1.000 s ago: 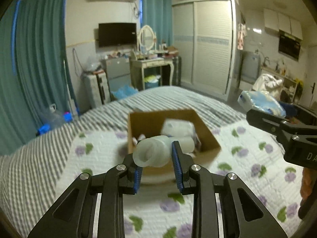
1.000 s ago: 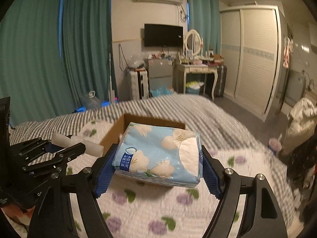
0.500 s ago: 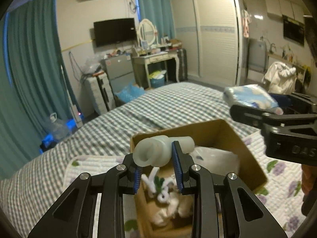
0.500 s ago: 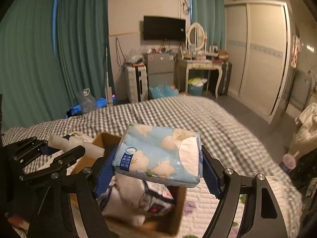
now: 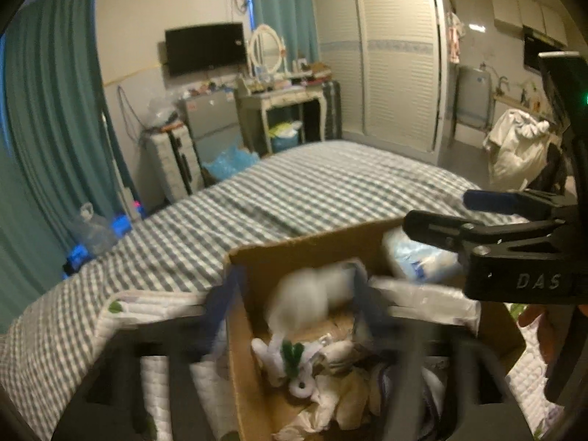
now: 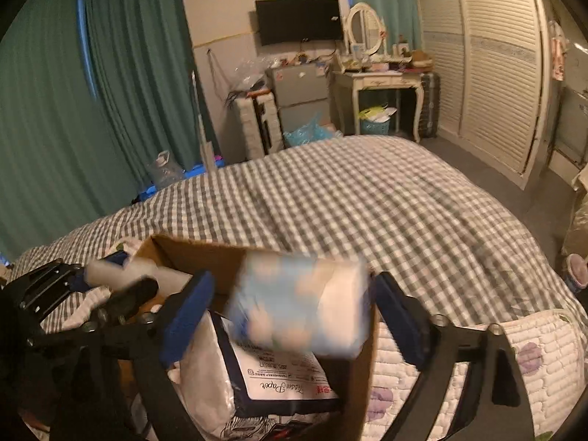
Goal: Organize soft objects
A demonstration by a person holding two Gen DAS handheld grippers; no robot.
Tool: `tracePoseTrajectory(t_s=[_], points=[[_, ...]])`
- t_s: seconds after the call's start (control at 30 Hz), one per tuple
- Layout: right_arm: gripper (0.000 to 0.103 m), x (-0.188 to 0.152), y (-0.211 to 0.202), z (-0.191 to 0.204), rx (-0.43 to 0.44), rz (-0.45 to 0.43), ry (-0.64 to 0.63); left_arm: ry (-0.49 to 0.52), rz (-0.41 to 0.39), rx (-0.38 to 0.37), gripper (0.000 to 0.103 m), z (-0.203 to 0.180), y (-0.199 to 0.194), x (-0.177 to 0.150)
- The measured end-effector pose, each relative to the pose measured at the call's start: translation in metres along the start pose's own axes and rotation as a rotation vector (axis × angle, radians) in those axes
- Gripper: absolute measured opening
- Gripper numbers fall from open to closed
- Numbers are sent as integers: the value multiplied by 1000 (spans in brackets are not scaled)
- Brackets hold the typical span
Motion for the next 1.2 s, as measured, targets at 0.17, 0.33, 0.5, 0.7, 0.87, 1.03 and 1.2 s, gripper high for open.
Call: tracePoseTrajectory(t_s=[0.17,0.33,0.5,0.7,0.87,1.03,1.2], points=[[92,15,-47,14,-39,-51,-15,-34,-34,20,91,12,-41,17],[92,43,-133,47,-80,-135,-70,-77,-122,33,91,38,-116,49],[99,60,-230,95,-105,-240,-139,-116,-252,44,93,63,-206,78],[103,46,-323,146,-115,-344,-200,-165,-378,24,99,84,-289,75],[103,-2,-363,167,-147,-417,-239,-196,-418,20,100,89,-313,45],[103,-49,-350,166,-122,-420,-215,-190,-405,51,99,84,-300,4],[103,-83,-310,153,-124,-416,-171,-176,-353,72,99,77,-268,-43]])
Point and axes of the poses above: each gripper's, at about its wrist camera, not at the fingertips, and y roughly the way its jaws point, z to its left, x to its top, the point moved 7 cm from there along y, roughly the way its jaws point, and after that the axes turned 12 degrees about x, right-handed, at the moved point
